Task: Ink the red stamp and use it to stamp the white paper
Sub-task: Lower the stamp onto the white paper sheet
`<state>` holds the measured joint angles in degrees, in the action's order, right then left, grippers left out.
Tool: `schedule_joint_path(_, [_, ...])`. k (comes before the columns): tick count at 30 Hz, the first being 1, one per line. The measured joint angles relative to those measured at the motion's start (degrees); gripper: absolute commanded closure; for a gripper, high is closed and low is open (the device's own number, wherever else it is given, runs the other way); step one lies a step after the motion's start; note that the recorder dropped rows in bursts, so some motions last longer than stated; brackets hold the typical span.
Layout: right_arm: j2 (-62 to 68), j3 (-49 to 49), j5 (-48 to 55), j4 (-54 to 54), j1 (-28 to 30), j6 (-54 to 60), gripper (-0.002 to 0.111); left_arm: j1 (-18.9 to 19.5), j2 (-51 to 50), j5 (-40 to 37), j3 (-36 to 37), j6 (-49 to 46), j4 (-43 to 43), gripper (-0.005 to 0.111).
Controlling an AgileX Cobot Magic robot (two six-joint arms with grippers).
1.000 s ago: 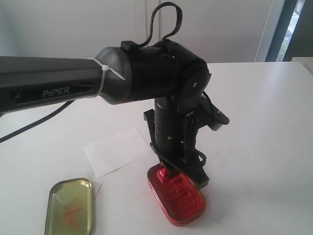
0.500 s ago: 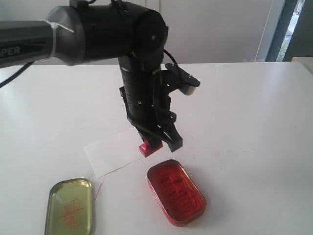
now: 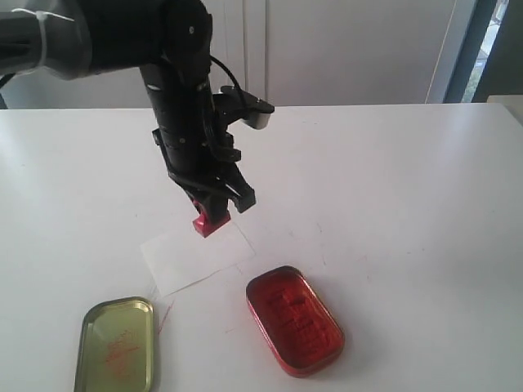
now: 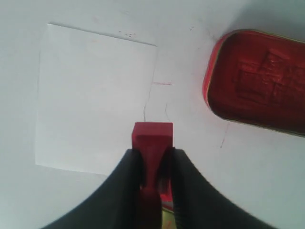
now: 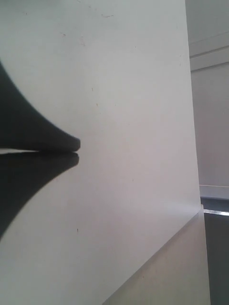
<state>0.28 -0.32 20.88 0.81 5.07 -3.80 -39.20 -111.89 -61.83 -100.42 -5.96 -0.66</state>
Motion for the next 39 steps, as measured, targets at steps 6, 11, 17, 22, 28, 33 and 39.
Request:
schedule_joint_path(6, [0.0,0.0,0.0,0.0,0.0,0.0,0.108,2.8,0.0,0.0,0.0,-1.0,-0.1,0.107])
schedule_joint_path(11, [0.0,0.0,0.0,0.0,0.0,0.0,0.108,4.7,0.0,-1.2,0.0,-3.7,-1.2,0.107])
schedule_joint_path(17, [0.0,0.0,0.0,0.0,0.0,0.0,0.108,7.0,0.0,-2.2,0.0,-5.6,-1.5,0.107])
schedule_joint_path(22, [0.0,0.0,0.0,0.0,0.0,0.0,0.108,8.4,0.0,-2.4,0.0,-7.1,-1.5,0.107])
schedule_joint_path(28, [0.0,0.0,0.0,0.0,0.0,0.0,0.108,8.7,0.0,0.0,1.6,-8.8,-1.5,0.107])
schedule_joint_path(33, [0.0,0.0,0.0,0.0,0.0,0.0,0.108,8.7,0.0,4.3,6.3,-9.2,-1.5,0.107])
schedule_joint_path(39, [0.0,0.0,0.0,0.0,0.0,0.0,0.108,8.7,-0.1,7.9,8.4,-9.3,-1.5,0.107])
